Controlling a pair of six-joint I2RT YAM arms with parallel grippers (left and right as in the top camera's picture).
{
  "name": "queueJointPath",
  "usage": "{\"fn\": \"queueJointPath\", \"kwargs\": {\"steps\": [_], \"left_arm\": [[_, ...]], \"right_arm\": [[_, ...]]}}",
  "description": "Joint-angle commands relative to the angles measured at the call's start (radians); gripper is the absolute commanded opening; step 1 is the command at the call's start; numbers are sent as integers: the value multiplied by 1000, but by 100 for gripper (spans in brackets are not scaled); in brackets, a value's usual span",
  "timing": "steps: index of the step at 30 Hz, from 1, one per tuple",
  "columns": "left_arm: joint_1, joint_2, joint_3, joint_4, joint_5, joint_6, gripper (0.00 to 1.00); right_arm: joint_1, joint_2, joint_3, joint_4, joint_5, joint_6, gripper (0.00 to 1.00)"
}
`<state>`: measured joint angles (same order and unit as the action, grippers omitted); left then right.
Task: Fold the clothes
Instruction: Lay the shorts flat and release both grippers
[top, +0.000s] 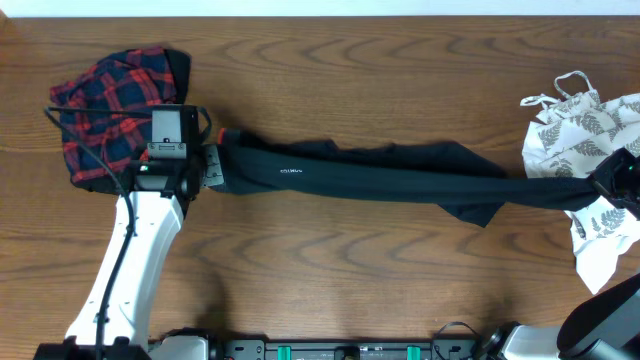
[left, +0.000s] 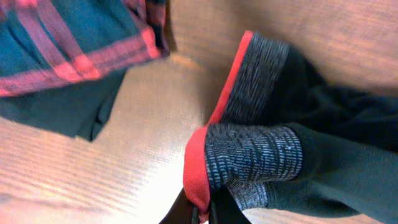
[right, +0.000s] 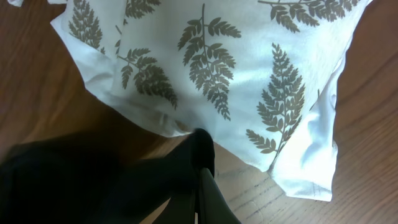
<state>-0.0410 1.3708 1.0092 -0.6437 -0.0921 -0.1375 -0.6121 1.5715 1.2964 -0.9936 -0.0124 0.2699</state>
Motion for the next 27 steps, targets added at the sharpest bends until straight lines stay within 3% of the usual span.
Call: {"fn": "queueJointPath", "kwargs": {"steps": [1, 11, 18, 21, 22, 24, 26, 27], "left_arm": [[8, 21, -4, -41, -32, -55, 6], [8, 27, -4, -240, -32, -166, 6], [8, 27, -4, -261, -33, -175, 6], [8, 27, -4, -272, -33, -175, 6], [8, 27, -4, -272, -33, -175, 6], [9, 26, -4, -272, -35, -175, 7], [13, 26, -4, -272, -40, -175, 7], [17, 26, -4, -272, -47, -175, 16]], "right_arm": [[-4, -16, -18, 11, 36, 13, 1], [-4, -16, -64, 24, 55, 13, 1], [-4, -16, -64, -15, 69, -2, 4], [-5, -16, -64, -27, 73, -6, 9], [-5, -16, -64, -30, 77, -5, 14], [-5, -16, -64, -36, 93, -5, 33], [-5, -16, -64, -39, 99, -5, 38], [-5, -16, -64, -38, 98, -5, 38]]}}
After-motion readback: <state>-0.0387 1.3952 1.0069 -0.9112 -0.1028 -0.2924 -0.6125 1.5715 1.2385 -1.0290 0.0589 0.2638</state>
